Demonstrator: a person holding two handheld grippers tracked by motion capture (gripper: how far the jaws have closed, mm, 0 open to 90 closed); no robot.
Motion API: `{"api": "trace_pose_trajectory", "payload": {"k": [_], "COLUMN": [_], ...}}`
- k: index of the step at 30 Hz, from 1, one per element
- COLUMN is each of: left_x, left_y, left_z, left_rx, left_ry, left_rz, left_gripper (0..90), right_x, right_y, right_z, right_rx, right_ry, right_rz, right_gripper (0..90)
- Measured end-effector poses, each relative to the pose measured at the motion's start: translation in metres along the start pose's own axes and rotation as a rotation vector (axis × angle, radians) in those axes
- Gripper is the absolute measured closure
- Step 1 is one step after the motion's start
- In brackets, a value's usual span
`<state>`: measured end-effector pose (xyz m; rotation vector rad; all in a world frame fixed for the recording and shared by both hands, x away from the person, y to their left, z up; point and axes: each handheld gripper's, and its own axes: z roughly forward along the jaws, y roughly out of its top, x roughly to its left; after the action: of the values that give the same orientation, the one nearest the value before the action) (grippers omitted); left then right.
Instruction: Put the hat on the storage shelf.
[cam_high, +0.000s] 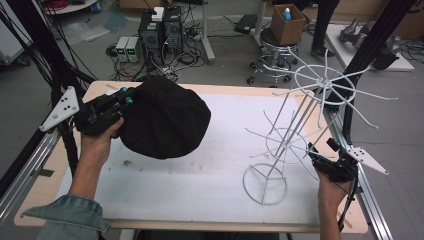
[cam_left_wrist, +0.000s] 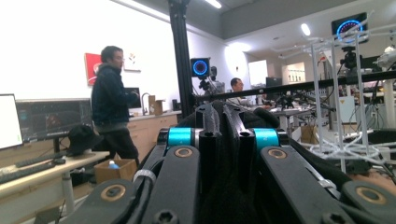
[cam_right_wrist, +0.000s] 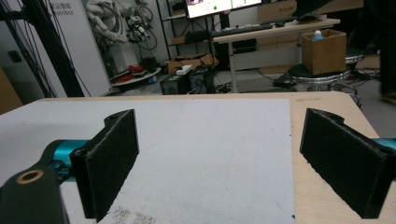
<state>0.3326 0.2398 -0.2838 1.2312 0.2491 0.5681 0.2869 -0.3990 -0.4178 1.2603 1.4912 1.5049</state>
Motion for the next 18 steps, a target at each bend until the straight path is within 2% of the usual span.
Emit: {"api": "trace_pose_trajectory", "payload": {"k": [1, 2, 4, 13, 14, 15, 17, 18], "left_x": [0.001, 0.003, 0.004, 0.015, 0.018, 0.018, 0.021, 0.021], "left_y": [0.002, 0.009, 0.012, 0.043, 0.052, 0.052, 0.063, 0.063], "left_z": [0.002, 0.008, 0.011, 0.037, 0.043, 0.043, 0.052, 0.052], "left_rx": [-0.002, -0.016, -0.024, -0.058, -0.074, -0.074, -0.081, -0.081], "left_ry": [0.000, -0.008, -0.011, -0.074, -0.086, -0.086, -0.103, -0.103], "left_rz": [0.003, 0.007, 0.003, 0.012, 0.014, 0.014, 0.020, 0.020], "left_gripper": [84.8, 84.8, 84.9, 84.8, 84.8, 84.8, 84.8, 84.8], "right_x": [0.001, 0.001, 0.000, 0.001, 0.000, 0.000, -0.001, 0.000], "right_y": [0.000, 0.000, 0.000, 0.000, 0.000, 0.000, 0.000, 0.000], "right_z": [-0.001, 0.000, 0.000, 0.000, 0.001, 0.000, 0.000, 0.000], "right_rx": [0.007, 0.006, 0.005, 0.010, 0.007, 0.007, 0.006, 0.008], "right_ry": [-0.001, -0.002, -0.001, 0.004, 0.004, 0.002, 0.003, 0.003], "right_rz": [0.012, 0.009, 0.007, 0.012, 0.002, 0.005, 0.003, 0.004], "right_gripper": [11.0, 10.9, 11.0, 11.0, 11.0, 11.0, 11.0, 11.0]}}
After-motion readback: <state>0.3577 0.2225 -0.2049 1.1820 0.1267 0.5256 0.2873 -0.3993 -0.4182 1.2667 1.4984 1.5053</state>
